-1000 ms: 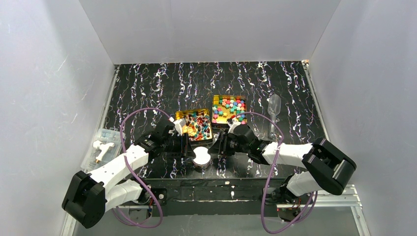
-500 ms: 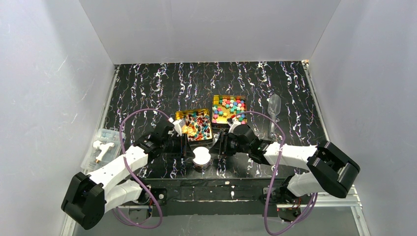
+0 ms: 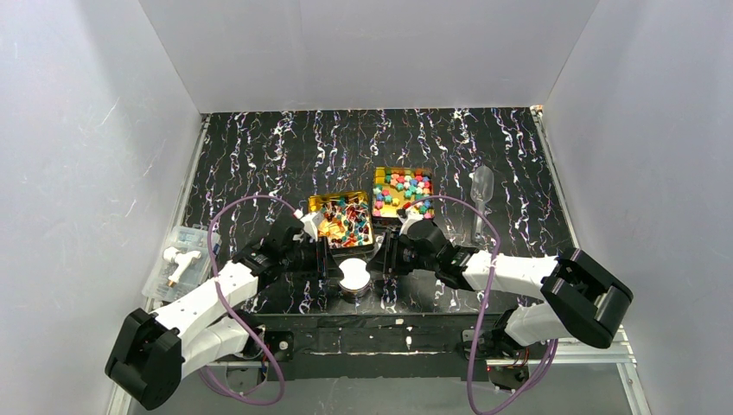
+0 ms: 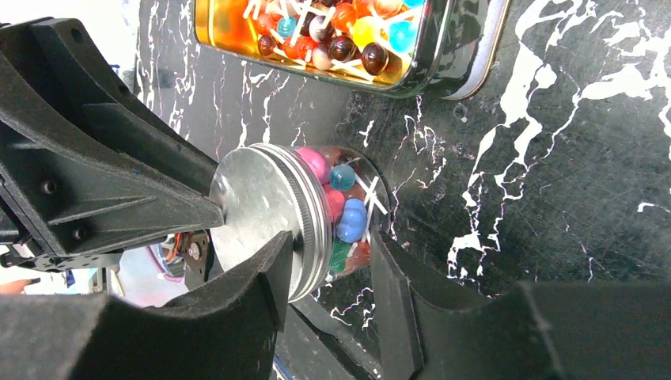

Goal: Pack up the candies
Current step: Close the bottle lid on the packing bottle.

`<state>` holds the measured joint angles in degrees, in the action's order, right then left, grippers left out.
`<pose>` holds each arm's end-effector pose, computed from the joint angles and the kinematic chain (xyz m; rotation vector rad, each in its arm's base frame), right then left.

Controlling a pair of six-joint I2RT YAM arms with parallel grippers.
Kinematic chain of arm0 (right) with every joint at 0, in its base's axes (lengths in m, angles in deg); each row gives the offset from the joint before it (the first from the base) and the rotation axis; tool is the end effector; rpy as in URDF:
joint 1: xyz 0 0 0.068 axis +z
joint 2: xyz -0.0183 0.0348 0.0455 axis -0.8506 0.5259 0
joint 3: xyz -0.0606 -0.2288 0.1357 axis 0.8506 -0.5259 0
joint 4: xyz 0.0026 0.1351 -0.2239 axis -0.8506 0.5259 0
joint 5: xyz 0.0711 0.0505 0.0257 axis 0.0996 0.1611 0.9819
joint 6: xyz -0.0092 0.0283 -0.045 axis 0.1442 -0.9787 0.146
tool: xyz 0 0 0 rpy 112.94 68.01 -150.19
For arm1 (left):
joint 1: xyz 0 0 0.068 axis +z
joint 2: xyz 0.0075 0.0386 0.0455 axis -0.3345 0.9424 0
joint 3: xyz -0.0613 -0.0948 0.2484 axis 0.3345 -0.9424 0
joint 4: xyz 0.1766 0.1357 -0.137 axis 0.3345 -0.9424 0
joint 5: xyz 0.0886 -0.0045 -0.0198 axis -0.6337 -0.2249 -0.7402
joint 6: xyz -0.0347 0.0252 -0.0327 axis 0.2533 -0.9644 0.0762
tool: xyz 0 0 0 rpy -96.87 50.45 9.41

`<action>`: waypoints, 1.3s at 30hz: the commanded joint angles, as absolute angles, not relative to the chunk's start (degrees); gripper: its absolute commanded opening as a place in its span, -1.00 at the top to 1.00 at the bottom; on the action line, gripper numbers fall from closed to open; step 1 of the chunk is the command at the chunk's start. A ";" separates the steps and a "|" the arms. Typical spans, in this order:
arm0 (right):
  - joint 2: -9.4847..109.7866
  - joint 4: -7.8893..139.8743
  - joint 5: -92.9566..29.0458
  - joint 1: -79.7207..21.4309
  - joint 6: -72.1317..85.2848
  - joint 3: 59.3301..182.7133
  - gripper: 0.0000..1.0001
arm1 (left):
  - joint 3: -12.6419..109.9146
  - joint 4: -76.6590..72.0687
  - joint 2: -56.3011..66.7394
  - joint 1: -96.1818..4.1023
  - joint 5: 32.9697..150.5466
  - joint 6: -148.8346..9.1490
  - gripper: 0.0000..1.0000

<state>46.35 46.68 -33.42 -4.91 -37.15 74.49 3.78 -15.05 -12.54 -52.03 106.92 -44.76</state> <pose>0.1551 0.2151 0.1746 -0.1301 2.3173 1.1434 0.1619 -0.1199 0.1946 0.1424 2.4584 -1.0528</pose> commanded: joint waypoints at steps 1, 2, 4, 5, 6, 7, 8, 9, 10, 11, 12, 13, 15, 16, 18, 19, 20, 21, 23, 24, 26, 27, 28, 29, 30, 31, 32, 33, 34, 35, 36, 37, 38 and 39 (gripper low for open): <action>46.50 49.03 -35.21 -3.71 -35.74 75.71 0.03 | 1.18 -18.19 -13.94 -52.41 106.50 -44.88 0.39; 46.36 49.11 -35.35 -3.51 -35.75 75.60 0.03 | 0.90 -18.20 -14.40 -52.43 106.65 -44.64 0.37; 46.05 49.45 -35.59 -3.12 -35.80 75.54 0.03 | 0.00 -18.16 -15.49 -52.43 106.63 -43.87 0.30; 45.94 49.63 -35.68 -2.96 -35.77 75.52 0.03 | -0.43 -18.19 -16.14 -52.41 106.49 -43.51 0.24; 45.71 49.70 -35.77 -2.79 -35.77 75.49 0.03 | -0.83 -18.12 -16.88 -52.41 106.32 -43.17 0.18; 45.53 49.79 -35.93 -2.54 -35.85 75.44 0.02 | -1.18 -18.04 -17.85 -52.48 106.19 -42.75 0.13; 45.34 49.83 -36.11 -2.38 -35.90 75.36 0.02 | -1.64 -18.02 -18.48 -52.50 106.05 -42.53 0.11; 45.15 49.84 -36.36 -2.19 -36.01 75.31 0.02 | -1.91 -17.90 -18.92 -52.54 106.00 -42.37 0.11; 45.09 49.76 -36.49 -2.01 -36.15 75.23 0.02 | -2.13 -17.81 -19.14 -52.58 105.91 -42.30 0.10; 45.10 49.75 -36.70 -1.82 -36.30 75.19 0.02 | -2.31 -17.63 -19.16 -52.65 105.98 -42.18 0.10; 45.07 49.57 -36.85 -1.70 -36.49 75.06 0.02 | -2.49 -17.28 -18.97 -52.72 106.02 -42.11 0.10; 45.22 49.20 -36.95 -1.53 -36.75 74.82 0.02 | -2.64 -16.75 -18.70 -52.82 106.08 -41.99 0.11; 45.46 48.30 -36.96 -1.17 -37.39 74.37 0.02 | -2.91 -15.47 -17.92 -52.93 106.08 -41.86 0.11; 45.60 48.04 -36.96 -1.08 -37.67 74.25 0.02 | -2.96 -15.06 -17.49 -52.94 106.08 -41.82 0.12; 45.63 47.71 -37.12 -0.84 -37.98 73.93 0.02 | -3.10 -13.99 -16.56 -52.93 105.95 -41.70 0.14; 45.56 47.69 -37.20 -0.73 -38.14 73.81 0.02 | -3.25 -13.57 -15.97 -52.94 105.91 -41.65 0.17; 45.47 47.77 -37.41 -0.64 -38.14 73.64 0.02 | -3.53 -13.09 -15.70 -52.94 105.79 -41.55 0.22; 45.25 47.96 -37.66 -0.55 -38.26 73.42 0.02 | -3.83 -12.65 -15.39 -52.96 105.67 -41.33 0.26; 44.74 48.23 -38.16 -0.53 -38.44 72.82 0.02 | -4.79 -11.68 -14.90 -52.94 105.45 -40.75 0.31; 44.54 48.38 -38.41 -0.48 -38.46 72.55 0.02 | -5.34 -11.19 -14.71 -53.00 105.35 -40.52 0.33; 44.24 48.44 -38.74 -0.45 -38.68 71.84 0.02 | -6.31 -10.56 -14.41 -53.01 104.97 -40.11 0.35; 44.14 48.43 -38.76 -0.44 -38.80 71.62 0.02 | -6.85 -10.17 -14.30 -52.99 104.99 -39.86 0.37; 44.06 48.43 -38.71 -0.44 -38.88 71.46 0.02 | -7.48 -9.86 -14.29 -52.98 105.09 -39.65 0.38; 43.89 48.43 -38.71 -0.44 -38.96 71.30 0.02 | -7.87 -9.56 -14.43 -52.99 105.11 -39.40 0.39; 43.85 48.43 -38.72 -0.44 -38.95 71.17 0.02 | -8.29 -9.46 -14.63 -53.00 105.12 -39.17 0.41; 43.66 48.52 -38.77 -0.42 -39.03 71.08 0.02 | -8.65 -9.37 -14.97 -53.00 105.12 -38.91 0.42; 43.50 48.59 -38.87 -0.44 -39.02 70.98 0.02 | -9.08 -9.22 -15.31 -52.99 105.04 -38.70 0.43; 43.39 48.63 -38.94 -0.44 -39.06 70.89 0.02 | -9.38 -9.11 -15.67 -53.02 105.03 -38.49 0.44; 43.22 48.71 -39.05 -0.43 -39.07 70.76 0.02 | -9.65 -9.00 -15.87 -53.02 105.03 -38.44 0.45; 43.10 48.63 -39.05 -0.34 -39.21 70.64 0.02 | -9.84 -8.91 -16.06 -53.03 105.10 -38.27 0.46; 43.00 48.61 -39.06 -0.35 -39.24 70.49 0.02 | -10.06 -8.69 -16.12 -53.03 105.21 -38.14 0.47; 42.91 48.65 -39.07 -0.35 -39.29 70.38 0.02 | -10.15 -8.52 -16.12 -53.03 105.44 -38.10 0.49; 42.73 48.58 -39.16 -0.35 -39.47 70.21 0.02 | -10.29 -8.46 -16.03 -53.03 105.47 -38.06 0.51; 42.61 48.56 -39.24 -0.27 -39.53 70.11 0.02 | -10.42 -8.09 -16.04 -53.03 105.51 -37.97 0.53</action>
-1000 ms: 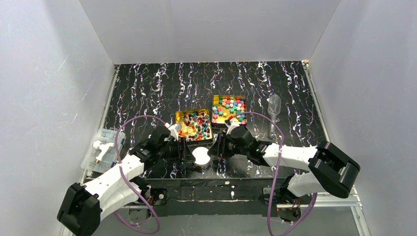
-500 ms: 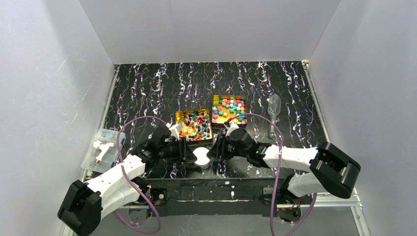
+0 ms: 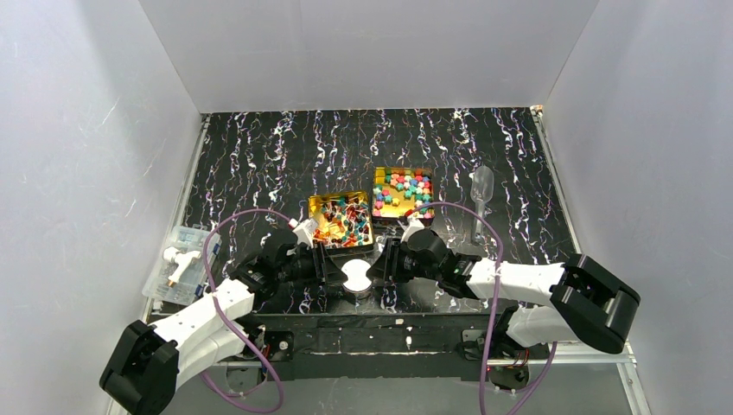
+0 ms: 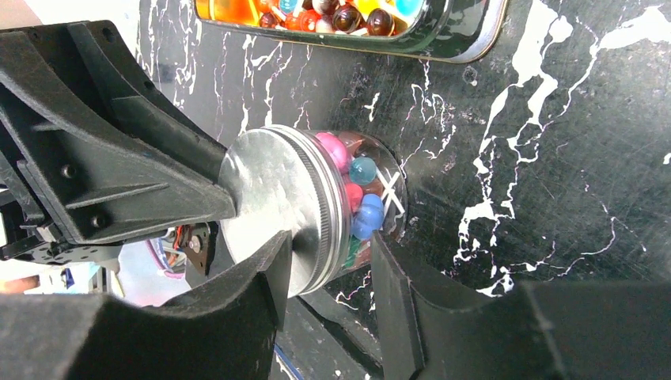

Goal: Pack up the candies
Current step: Close the bottle lid on the packing bottle.

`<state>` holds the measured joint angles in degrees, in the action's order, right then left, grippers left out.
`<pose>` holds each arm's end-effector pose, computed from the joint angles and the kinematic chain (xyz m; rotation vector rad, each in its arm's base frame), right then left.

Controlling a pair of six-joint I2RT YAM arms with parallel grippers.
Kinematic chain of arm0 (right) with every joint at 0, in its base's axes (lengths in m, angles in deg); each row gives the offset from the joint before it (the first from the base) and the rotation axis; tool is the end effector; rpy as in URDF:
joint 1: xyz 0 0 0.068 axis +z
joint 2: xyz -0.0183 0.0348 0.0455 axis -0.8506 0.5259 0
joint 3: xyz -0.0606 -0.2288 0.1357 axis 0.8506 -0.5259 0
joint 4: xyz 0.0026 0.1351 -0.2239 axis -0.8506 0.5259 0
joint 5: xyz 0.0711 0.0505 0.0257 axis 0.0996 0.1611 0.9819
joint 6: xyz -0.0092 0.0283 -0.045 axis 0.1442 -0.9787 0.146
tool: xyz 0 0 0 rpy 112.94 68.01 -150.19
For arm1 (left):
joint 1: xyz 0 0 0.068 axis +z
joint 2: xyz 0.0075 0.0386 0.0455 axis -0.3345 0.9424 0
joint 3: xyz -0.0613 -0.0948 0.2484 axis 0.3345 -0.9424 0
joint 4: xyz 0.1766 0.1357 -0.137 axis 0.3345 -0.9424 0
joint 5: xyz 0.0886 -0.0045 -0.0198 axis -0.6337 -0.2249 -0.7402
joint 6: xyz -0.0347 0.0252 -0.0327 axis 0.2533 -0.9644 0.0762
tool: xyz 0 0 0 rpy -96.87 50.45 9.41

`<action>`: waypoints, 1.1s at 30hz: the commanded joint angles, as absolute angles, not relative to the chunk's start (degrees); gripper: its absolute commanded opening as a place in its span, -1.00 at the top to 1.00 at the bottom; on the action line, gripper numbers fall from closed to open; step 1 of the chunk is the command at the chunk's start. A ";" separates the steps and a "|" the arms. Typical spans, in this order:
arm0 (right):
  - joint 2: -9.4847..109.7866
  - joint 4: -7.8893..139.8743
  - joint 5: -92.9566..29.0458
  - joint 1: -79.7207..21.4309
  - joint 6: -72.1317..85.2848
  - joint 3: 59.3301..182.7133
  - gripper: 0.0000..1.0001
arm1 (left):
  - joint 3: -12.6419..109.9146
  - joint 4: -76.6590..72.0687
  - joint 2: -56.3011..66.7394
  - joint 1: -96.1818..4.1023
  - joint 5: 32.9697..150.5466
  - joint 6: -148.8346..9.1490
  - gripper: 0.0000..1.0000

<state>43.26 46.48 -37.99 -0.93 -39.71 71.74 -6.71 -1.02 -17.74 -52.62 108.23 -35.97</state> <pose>0.1356 0.2135 0.1731 -0.1045 2.3068 1.1375 0.1453 -0.1124 0.1721 0.0292 2.3498 -1.2104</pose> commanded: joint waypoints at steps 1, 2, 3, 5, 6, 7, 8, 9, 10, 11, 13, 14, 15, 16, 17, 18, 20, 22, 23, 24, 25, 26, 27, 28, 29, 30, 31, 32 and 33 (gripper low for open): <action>42.42 48.60 -39.29 -0.22 -39.53 69.97 0.02 | -10.58 -7.84 -16.00 -53.07 105.63 -37.92 0.54; 42.30 48.72 -39.25 -0.18 -39.64 69.92 0.02 | -10.73 -7.61 -15.92 -53.11 105.60 -37.93 0.55; 42.08 48.74 -39.29 -0.18 -39.66 69.83 0.02 | -10.90 -7.32 -15.81 -53.11 105.63 -37.84 0.55; 41.95 48.83 -39.25 -0.05 -39.71 69.73 0.02 | -11.05 -6.84 -15.53 -53.19 105.89 -37.85 0.57; 41.93 48.93 -39.27 -0.01 -39.77 69.73 0.02 | -11.17 -6.59 -15.33 -53.33 105.91 -37.90 0.58; 41.90 48.96 -39.32 0.00 -39.86 69.67 0.02 | -11.22 -6.54 -15.22 -53.30 105.84 -37.76 0.58; 41.84 48.96 -39.25 0.07 -39.90 69.69 0.02 | -11.23 -6.57 -15.13 -53.29 105.88 -37.75 0.57; 41.72 48.96 -39.26 0.08 -39.92 69.77 0.02 | -11.08 -6.58 -15.27 -53.31 105.91 -37.74 0.53; 41.61 49.05 -39.31 0.09 -39.89 69.92 0.02 | -10.90 -6.63 -15.50 -53.29 105.93 -37.74 0.46; 41.48 49.30 -39.30 0.09 -39.75 70.17 0.02 | -10.57 -6.90 -15.77 -53.29 105.99 -37.76 0.36; 41.17 50.34 -39.27 0.17 -39.10 71.18 0.02 | -9.64 -7.69 -16.59 -53.35 106.16 -38.02 0.27; 41.00 50.96 -40.63 0.17 -38.68 71.73 0.01 | -9.05 -8.37 -17.11 -53.44 106.17 -38.32 0.23; 40.84 52.00 -40.97 0.18 -38.22 72.36 0.01 | -8.46 -9.00 -17.67 -53.39 106.17 -38.69 0.19; 40.47 52.78 -41.24 0.16 -37.89 72.82 0.01 | -7.97 -9.62 -18.28 -53.38 106.24 -39.21 0.14; 40.13 53.54 -41.43 0.17 -37.53 73.35 0.01 | -7.46 -10.19 -18.97 -53.39 106.37 -39.63 0.08; 39.70 54.40 -41.76 0.18 -37.00 73.87 0.00 | -7.00 -10.86 -19.71 -53.42 106.47 -40.23 0.02; 38.69 56.12 -42.40 0.15 -36.11 74.76 -0.02 | -6.02 -12.24 -21.29 -53.38 106.49 -41.07 -0.04; 37.62 57.55 -42.66 0.18 -35.25 75.48 -0.04 | -5.15 -13.62 -23.03 -53.46 106.41 -41.67 -0.12; 37.11 58.24 -42.69 0.15 -34.72 75.92 -0.05 | -4.90 -14.03 -23.76 -53.53 106.43 -41.84 -0.18; 36.53 58.82 -42.69 0.12 -34.10 76.30 -0.06 | -4.68 -14.33 -24.45 -53.66 106.56 -41.99 -0.22; 35.71 59.20 -42.55 0.17 -33.41 76.83 -0.06 | -4.52 -14.48 -25.14 -53.83 106.67 -42.18 -0.25; 34.90 59.73 -42.57 0.14 -32.64 77.11 -0.07 | -4.46 -14.57 -25.83 -54.24 106.72 -42.42 -0.28; 34.18 60.57 -42.77 0.17 -32.13 77.43 -0.07 | -4.46 -14.59 -26.41 -54.83 106.45 -42.54 -0.30; 33.51 61.73 -43.09 0.17 -31.47 77.97 -0.07 | -4.46 -14.59 -26.88 -55.64 105.99 -42.76 -0.33; 32.99 63.41 -43.56 0.18 -30.71 78.67 -0.07 | -4.42 -14.70 -27.21 -56.68 105.16 -43.15 -0.40; 32.44 64.91 -44.11 0.10 -29.91 79.45 -0.07 | -4.31 -14.88 -27.62 -58.61 103.90 -43.45 -0.53; 31.79 67.15 -44.37 0.09 -29.23 80.01 -0.08 | -4.21 -14.94 -28.09 -60.23 102.65 -43.65 -0.60; 31.06 67.81 -44.61 0.09 -28.71 80.31 -0.10 | -4.13 -14.94 -28.81 -61.83 101.10 -43.71 -0.63; 30.22 68.79 -44.87 0.09 -28.19 80.61 -0.12 | -3.99 -14.99 -29.58 -63.53 99.54 -43.84 -0.72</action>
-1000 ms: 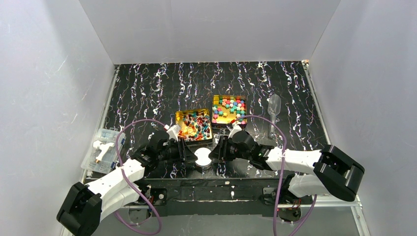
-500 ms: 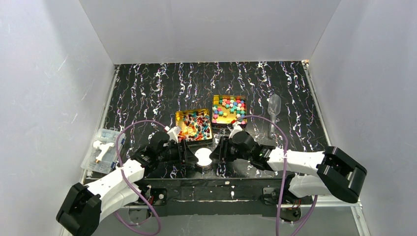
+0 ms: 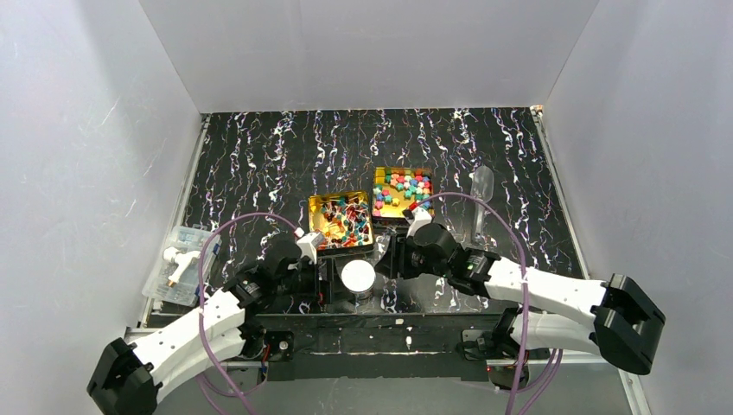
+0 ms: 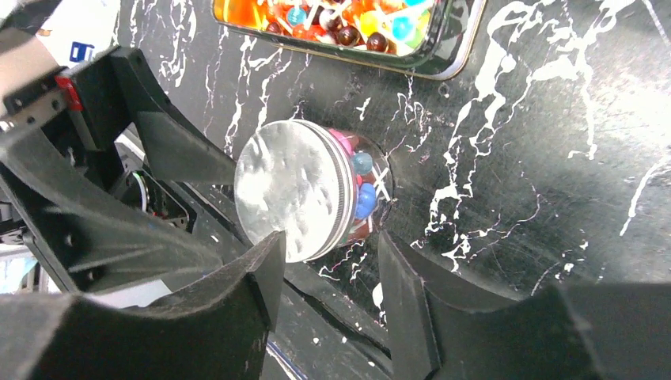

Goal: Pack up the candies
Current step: Screw the bottle lid onto the packing bottle.

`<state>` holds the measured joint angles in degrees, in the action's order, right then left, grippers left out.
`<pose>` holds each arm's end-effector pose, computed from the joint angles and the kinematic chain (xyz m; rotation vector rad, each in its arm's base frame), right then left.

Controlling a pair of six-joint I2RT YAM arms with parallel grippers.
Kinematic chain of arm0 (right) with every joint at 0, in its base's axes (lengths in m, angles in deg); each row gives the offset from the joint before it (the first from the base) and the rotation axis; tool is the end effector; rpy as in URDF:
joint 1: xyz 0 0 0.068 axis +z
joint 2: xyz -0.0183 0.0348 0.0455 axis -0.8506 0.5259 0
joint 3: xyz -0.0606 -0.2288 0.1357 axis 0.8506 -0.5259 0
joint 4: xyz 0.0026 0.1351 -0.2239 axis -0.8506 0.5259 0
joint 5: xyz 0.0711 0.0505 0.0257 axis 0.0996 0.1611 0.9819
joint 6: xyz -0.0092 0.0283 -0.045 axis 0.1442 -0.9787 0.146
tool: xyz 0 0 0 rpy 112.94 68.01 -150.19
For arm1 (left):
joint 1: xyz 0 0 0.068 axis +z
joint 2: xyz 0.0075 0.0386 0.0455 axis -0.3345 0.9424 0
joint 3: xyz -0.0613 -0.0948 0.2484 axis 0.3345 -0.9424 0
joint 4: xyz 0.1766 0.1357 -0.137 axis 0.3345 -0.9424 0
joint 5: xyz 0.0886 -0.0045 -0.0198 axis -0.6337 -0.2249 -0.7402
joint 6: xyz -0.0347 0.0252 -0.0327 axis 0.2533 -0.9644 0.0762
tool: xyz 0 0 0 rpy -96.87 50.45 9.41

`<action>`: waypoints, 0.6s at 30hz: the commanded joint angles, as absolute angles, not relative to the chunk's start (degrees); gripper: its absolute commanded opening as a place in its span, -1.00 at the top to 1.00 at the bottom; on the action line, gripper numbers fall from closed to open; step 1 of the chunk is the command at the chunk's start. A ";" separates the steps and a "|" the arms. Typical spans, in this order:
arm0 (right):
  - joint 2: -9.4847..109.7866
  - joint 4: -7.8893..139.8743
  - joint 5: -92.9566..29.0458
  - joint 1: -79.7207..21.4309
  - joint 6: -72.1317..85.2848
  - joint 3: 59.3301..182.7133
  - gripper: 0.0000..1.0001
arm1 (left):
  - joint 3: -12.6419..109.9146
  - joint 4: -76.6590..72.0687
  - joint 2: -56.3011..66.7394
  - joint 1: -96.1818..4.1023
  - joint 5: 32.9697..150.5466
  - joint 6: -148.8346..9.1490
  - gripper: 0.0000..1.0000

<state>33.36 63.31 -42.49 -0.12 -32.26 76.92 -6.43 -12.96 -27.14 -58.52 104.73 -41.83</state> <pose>0.1272 0.2014 0.2133 -0.2156 2.2702 0.9865 0.1177 -0.1119 0.1797 0.2209 2.3683 -1.1319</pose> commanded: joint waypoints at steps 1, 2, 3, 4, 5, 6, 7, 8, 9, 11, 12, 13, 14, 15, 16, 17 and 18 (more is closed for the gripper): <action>29.40 69.49 -45.20 0.16 -27.73 80.77 -0.14 | -3.75 -15.18 -30.11 -64.91 98.14 -44.00 -0.82; 28.56 70.22 -45.58 0.12 -27.30 81.00 -0.17 | -3.57 -15.32 -30.64 -65.86 96.84 -44.25 -0.95; 27.69 70.79 -45.88 0.15 -26.83 81.07 -0.19 | -3.43 -15.49 -31.16 -66.77 96.06 -44.43 -0.97; 26.95 71.31 -45.99 0.14 -26.21 81.26 -0.21 | -3.27 -15.73 -31.65 -67.59 95.15 -44.70 -0.97; 26.17 71.89 -46.05 0.10 -25.57 81.41 -0.25 | -3.11 -16.12 -32.01 -68.49 94.03 -44.99 -0.97; 25.48 72.75 -46.28 0.12 -24.94 81.71 -0.29 | -2.94 -16.56 -32.38 -69.44 92.76 -45.25 -0.97; 25.01 73.50 -46.47 0.12 -24.28 81.97 -0.33 | -2.82 -16.83 -32.73 -70.71 91.04 -45.44 -0.97; 24.51 74.10 -46.60 0.10 -23.66 82.17 -0.36 | -2.79 -16.87 -33.08 -72.08 89.25 -45.59 -0.97; 24.07 74.52 -46.62 0.17 -23.01 82.40 -0.39 | -2.79 -16.88 -33.32 -73.52 87.18 -45.76 -0.97; 23.06 75.44 -47.29 0.09 -22.08 82.60 -0.44 | -2.50 -16.88 -33.26 -77.35 81.50 -46.46 -0.97; 22.75 75.76 -47.53 0.09 -21.76 82.65 -0.47 | -2.22 -16.88 -32.94 -79.84 78.15 -47.16 -0.97; 22.38 76.11 -47.80 0.11 -21.47 82.70 -0.50 | -1.99 -16.81 -32.43 -82.54 74.56 -47.88 -0.97; 22.11 76.45 -48.04 0.09 -21.26 82.74 -0.53 | -1.86 -16.63 -31.94 -85.36 70.46 -48.72 -0.97; 21.97 76.69 -48.23 0.11 -20.98 82.75 -0.54 | -1.89 -16.06 -31.52 -88.82 65.52 -49.41 -0.97; 21.91 76.81 -48.17 0.09 -20.82 82.74 -0.54 | -2.21 -14.90 -31.20 -91.90 60.66 -50.19 -0.97; 21.81 76.82 -48.11 0.09 -20.77 82.73 -0.55 | -2.92 -12.97 -30.95 -95.32 56.12 -51.54 -0.97; 21.80 76.82 -47.90 0.09 -20.76 82.62 -0.55 | -3.67 -10.82 -30.39 -99.21 50.96 -53.20 -0.97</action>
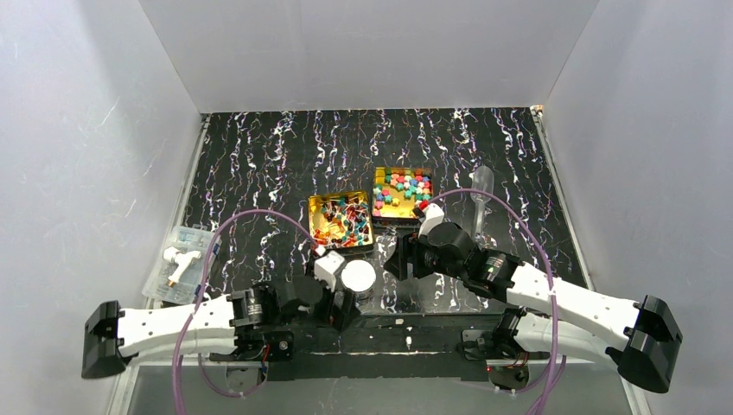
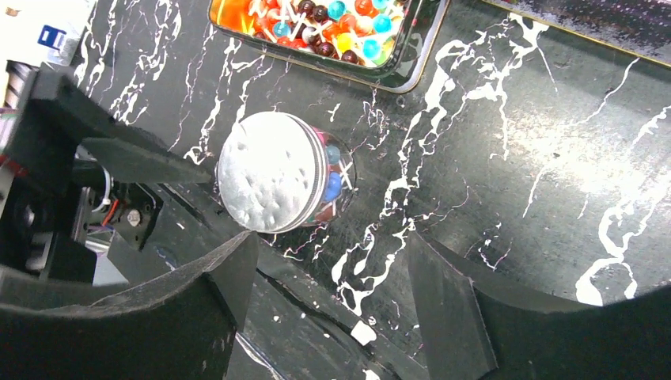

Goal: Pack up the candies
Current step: Screw the bottle lid onto the packing bottle.

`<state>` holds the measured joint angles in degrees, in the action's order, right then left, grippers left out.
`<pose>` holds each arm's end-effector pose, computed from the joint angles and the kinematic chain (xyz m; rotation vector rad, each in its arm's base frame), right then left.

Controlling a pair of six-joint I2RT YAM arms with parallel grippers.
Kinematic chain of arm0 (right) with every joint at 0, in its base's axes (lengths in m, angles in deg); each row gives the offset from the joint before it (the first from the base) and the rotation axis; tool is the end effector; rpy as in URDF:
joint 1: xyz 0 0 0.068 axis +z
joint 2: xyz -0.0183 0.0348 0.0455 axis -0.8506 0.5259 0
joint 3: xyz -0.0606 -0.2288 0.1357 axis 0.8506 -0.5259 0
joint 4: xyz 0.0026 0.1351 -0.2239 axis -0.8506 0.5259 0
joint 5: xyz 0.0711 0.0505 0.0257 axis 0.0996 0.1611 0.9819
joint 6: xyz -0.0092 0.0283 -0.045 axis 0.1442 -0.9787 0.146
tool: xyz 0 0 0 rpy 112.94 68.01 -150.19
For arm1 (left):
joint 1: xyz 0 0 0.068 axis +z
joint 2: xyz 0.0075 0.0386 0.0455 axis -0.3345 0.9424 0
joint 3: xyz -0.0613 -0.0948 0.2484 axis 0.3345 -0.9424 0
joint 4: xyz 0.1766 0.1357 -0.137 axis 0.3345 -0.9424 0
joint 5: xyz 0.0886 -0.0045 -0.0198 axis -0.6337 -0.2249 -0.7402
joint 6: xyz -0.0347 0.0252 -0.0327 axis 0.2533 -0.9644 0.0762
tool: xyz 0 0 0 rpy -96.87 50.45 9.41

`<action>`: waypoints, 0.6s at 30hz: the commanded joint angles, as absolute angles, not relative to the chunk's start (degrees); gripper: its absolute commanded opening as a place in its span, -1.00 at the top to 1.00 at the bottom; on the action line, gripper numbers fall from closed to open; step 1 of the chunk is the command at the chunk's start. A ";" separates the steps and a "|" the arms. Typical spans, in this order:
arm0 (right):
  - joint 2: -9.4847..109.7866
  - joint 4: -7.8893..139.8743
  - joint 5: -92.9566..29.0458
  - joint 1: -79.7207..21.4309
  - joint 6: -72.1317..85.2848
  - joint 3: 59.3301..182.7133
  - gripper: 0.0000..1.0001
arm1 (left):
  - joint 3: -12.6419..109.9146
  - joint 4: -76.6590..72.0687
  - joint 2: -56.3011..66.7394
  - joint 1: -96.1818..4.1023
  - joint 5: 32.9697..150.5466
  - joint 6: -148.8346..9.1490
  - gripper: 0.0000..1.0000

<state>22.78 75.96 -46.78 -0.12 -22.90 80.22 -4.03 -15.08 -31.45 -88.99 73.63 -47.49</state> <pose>0.1147 0.1762 0.2500 -0.3379 2.1746 0.8488 0.0617 -0.1474 0.2002 0.5705 2.1433 -0.8868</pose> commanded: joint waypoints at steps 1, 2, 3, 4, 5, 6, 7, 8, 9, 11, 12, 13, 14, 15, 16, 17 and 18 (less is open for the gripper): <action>21.76 76.78 -47.80 0.09 -20.72 82.39 -0.55 | -4.54 -8.65 -29.55 -101.53 48.14 -54.37 -0.97; 21.66 76.74 -47.69 0.10 -20.71 82.25 -0.56 | -5.20 -6.70 -28.28 -103.20 45.81 -55.24 -0.97; 21.54 76.61 -47.61 0.09 -20.78 81.95 -0.56 | -5.77 -5.05 -26.75 -104.53 44.16 -55.71 -0.97; 21.43 76.46 -47.55 0.09 -20.81 81.81 -0.56 | -6.37 -2.51 -25.22 -105.55 43.03 -55.95 -0.97; 21.26 76.39 -47.45 0.09 -20.83 81.54 -0.56 | -6.81 -1.36 -23.22 -106.54 41.81 -55.53 -0.97; 21.02 76.35 -47.43 0.09 -20.80 81.37 -0.56 | -7.09 -0.56 -22.04 -107.02 40.83 -55.22 -0.97; 20.81 76.38 -47.42 0.09 -20.83 81.19 -0.56 | -7.64 0.30 -21.00 -107.16 40.23 -55.14 -0.97; 20.49 76.38 -47.48 0.09 -20.85 80.96 -0.57 | -8.46 2.23 -20.37 -107.21 40.11 -55.85 -0.97; 20.22 76.31 -47.55 0.09 -20.83 80.76 -0.57 | -9.67 5.05 -20.04 -107.21 40.43 -56.99 -0.97; 19.61 76.14 -47.44 0.09 -20.92 80.33 -0.57 | -11.97 9.94 -19.91 -107.25 40.05 -57.95 -0.97; 19.42 76.08 -47.34 0.09 -21.01 80.17 -0.57 | -13.17 12.16 -20.06 -107.23 39.47 -58.19 -0.97; 19.17 75.99 -47.29 0.09 -21.04 79.99 -0.57 | -13.91 13.34 -20.35 -107.21 39.17 -58.51 -0.97; 18.98 75.84 -47.29 0.09 -20.98 79.71 -0.57 | -14.74 15.42 -20.55 -107.21 39.16 -59.08 -0.97; 18.79 75.67 -47.17 0.09 -20.98 79.48 -0.57 | -15.60 17.52 -20.54 -107.20 39.23 -59.81 -0.97; 18.69 75.42 -47.16 0.09 -20.97 79.21 -0.57 | -16.29 19.76 -20.42 -107.22 39.18 -60.63 -0.97; 18.77 75.15 -47.11 0.09 -21.02 78.93 -0.57 | -17.06 22.26 -20.25 -107.17 39.09 -61.24 -0.97; 18.84 74.85 -46.95 0.09 -21.06 78.75 -0.56 | -17.98 24.65 -20.07 -107.21 39.45 -61.88 -0.97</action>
